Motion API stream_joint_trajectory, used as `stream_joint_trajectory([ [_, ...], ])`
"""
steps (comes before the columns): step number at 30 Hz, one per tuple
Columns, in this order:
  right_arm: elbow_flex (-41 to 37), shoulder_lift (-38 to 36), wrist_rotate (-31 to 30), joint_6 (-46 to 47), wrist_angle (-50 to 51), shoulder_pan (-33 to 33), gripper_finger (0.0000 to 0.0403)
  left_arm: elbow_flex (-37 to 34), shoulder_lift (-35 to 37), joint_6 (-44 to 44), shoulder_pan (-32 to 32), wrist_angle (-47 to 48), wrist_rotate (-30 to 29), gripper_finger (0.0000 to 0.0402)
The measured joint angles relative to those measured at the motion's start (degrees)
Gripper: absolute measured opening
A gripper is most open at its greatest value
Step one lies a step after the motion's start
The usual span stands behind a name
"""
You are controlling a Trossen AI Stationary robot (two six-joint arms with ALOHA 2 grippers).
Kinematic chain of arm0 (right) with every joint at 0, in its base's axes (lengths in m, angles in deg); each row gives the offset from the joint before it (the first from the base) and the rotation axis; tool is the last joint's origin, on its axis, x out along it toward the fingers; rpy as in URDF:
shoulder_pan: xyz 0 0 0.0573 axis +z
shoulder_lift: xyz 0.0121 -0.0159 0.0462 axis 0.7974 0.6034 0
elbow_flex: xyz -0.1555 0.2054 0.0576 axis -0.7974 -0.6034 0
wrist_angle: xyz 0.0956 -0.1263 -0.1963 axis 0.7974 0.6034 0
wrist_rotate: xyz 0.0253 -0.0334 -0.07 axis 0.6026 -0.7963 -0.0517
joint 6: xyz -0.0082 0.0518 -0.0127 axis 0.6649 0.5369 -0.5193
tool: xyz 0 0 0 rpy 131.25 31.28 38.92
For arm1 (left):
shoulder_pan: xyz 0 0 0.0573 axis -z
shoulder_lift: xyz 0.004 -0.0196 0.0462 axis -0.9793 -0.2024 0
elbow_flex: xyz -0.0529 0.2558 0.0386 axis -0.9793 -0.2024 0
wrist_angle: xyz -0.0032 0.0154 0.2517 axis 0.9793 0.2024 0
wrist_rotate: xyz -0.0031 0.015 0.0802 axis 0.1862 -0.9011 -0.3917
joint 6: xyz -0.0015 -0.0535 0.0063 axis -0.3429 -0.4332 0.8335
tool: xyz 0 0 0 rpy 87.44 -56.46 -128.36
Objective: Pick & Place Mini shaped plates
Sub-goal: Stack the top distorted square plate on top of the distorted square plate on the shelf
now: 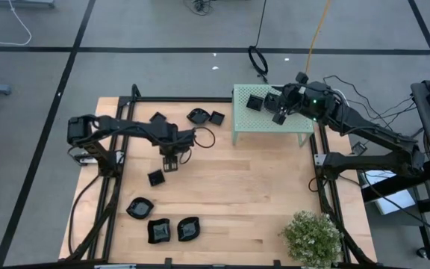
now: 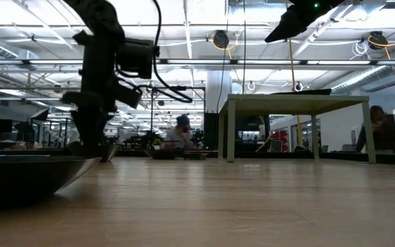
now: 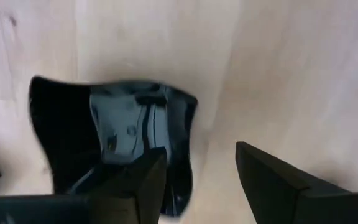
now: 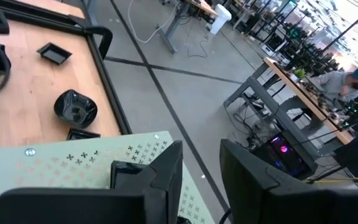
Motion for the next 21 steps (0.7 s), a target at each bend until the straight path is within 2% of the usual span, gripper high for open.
stream_joint_trajectory([
  [7, 0.0, 0.0, 0.1, 0.8, -0.1, 0.0, 0.0093, -4.8, 0.0, -5.0, -0.4, -11.4, -2.2, 0.0185],
  [11, 0.0, 0.0, 0.1, 0.8, -0.1, 0.0, 0.0090, -4.8, 0.0, -4.6, -0.2, -15.5, -2.7, 0.0126],
  [16, 0.0, 0.0, 0.1, 0.8, -0.1, 0.0, 0.0083, -4.8, 0.0, -3.3, -0.1, -18.5, -1.1, 0.0019],
  [21, 0.0, 0.0, 0.1, 0.8, -0.1, 0.0, 0.0076, -3.0, 0.3, -1.2, 1.2, -18.7, 1.4, 0.0012],
])
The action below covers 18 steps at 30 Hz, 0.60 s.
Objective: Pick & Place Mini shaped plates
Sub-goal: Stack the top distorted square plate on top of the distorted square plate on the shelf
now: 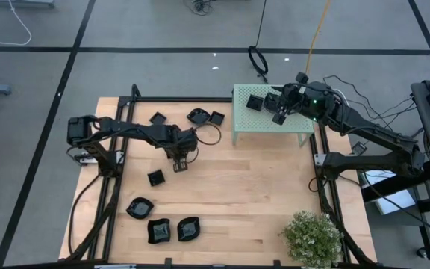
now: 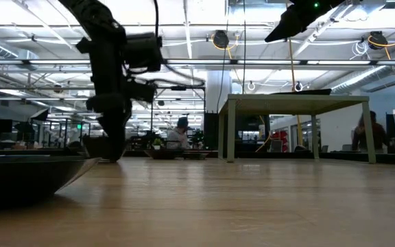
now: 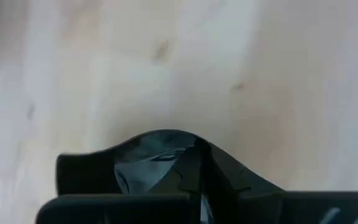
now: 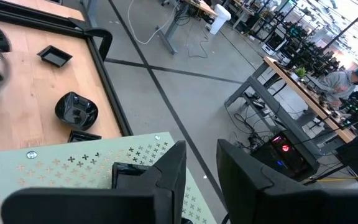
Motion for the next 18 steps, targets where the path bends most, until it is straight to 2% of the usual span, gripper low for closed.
stream_joint_trajectory([
  [6, 0.0, 0.4, 0.0, 0.0, -0.8, 0.0, 0.0073, 4.6, 0.2, 13.7, 4.0, -7.5, 3.8, 0.0010],
  [12, 0.0, 2.1, 0.1, 1.2, -0.4, 0.0, 0.0073, 5.5, 0.2, 29.0, 8.9, -23.8, 5.1, 0.0008],
  [14, 0.0, 2.8, 0.9, 2.8, -0.5, 0.0, 0.0073, 5.5, -0.1, 29.0, 10.0, -27.4, 5.0, 0.0004],
  [18, 0.0, 3.9, 7.2, 5.8, -0.5, 0.0, 0.0073, 5.4, -3.8, 20.4, 13.1, -34.7, 4.9, 0.0014],
])
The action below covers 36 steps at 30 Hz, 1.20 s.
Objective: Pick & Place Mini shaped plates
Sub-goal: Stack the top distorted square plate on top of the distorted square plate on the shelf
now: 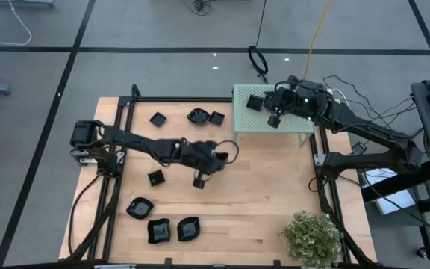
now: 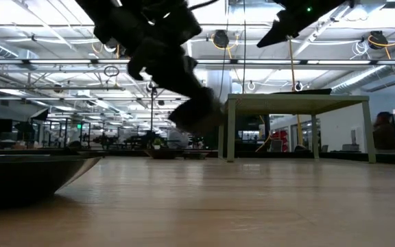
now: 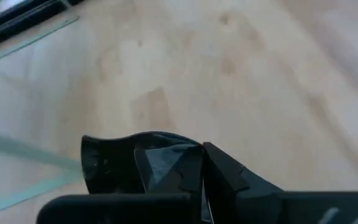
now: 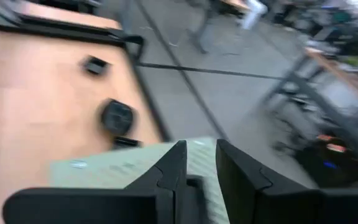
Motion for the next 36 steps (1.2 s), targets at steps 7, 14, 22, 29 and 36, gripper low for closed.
stream_joint_trajectory([
  [7, 0.0, 0.6, 5.0, 2.8, 0.6, 3.5, 0.0073, 2.5, -9.1, 0.4, 5.5, -8.6, -4.4, 0.0017],
  [14, -0.1, 2.2, 4.8, 3.3, 6.4, 10.9, 0.0073, 7.4, -15.9, 0.9, 6.3, -6.3, -4.8, 0.0013],
  [22, 0.0, 3.1, 1.7, 6.6, 8.8, 17.9, 0.0076, 7.9, -14.6, -6.7, 8.2, -7.0, -12.4, 0.0039],
  [29, 0.0, 3.9, 2.0, 11.9, 14.4, 22.7, 0.0111, 7.9, -11.7, -21.3, 9.5, -7.5, -13.2, 0.0088],
  [36, -1.1, 8.9, 5.1, 17.9, 15.6, 28.8, 0.0141, 7.9, -4.5, -27.0, 10.7, -2.4, -13.6, 0.0157],
])
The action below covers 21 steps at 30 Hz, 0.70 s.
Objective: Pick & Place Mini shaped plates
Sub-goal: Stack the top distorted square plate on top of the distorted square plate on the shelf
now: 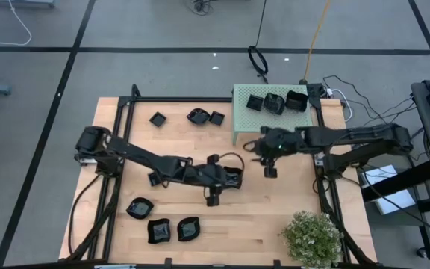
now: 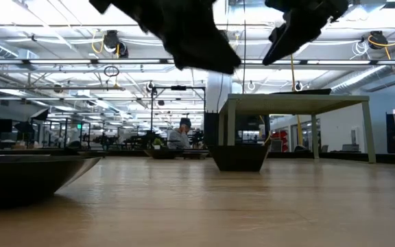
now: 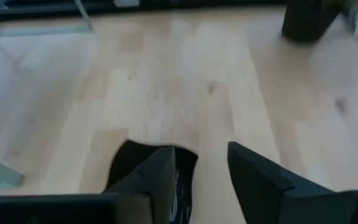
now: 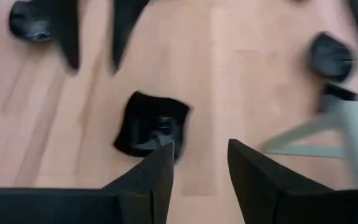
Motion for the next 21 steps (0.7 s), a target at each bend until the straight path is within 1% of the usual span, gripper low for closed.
stream_joint_trajectory([
  [3, -2.5, 2.9, 0.2, 0.3, -6.0, 3.0, 0.0139, 0.0, 4.6, -3.1, 0.0, 4.2, 0.0, 0.0174],
  [6, -5.7, 5.5, 2.1, 0.3, -13.3, 5.9, 0.0133, 0.0, 9.1, -8.9, 0.0, 8.3, 0.0, 0.0181],
  [9, -8.6, 8.1, 4.1, 0.4, -22.3, 8.6, 0.0130, 0.0, 13.2, -15.3, 0.0, 9.9, 0.0, 0.0182],
  [13, -12.2, 12.9, 4.3, 0.7, -34.9, 11.3, 0.0129, 0.0, 17.0, -21.9, 0.1, 9.6, 0.0, 0.0182],
  [16, -13.4, 17.9, 2.5, 3.5, -42.5, 12.8, 0.0138, 0.0, 19.2, -25.3, 0.5, 9.7, 0.0, 0.0182],
  [21, -13.5, 24.7, -4.4, 2.4, -48.4, 13.9, 0.0166, 0.0, 20.4, -26.8, 1.5, 8.4, 0.0, 0.0182],
])
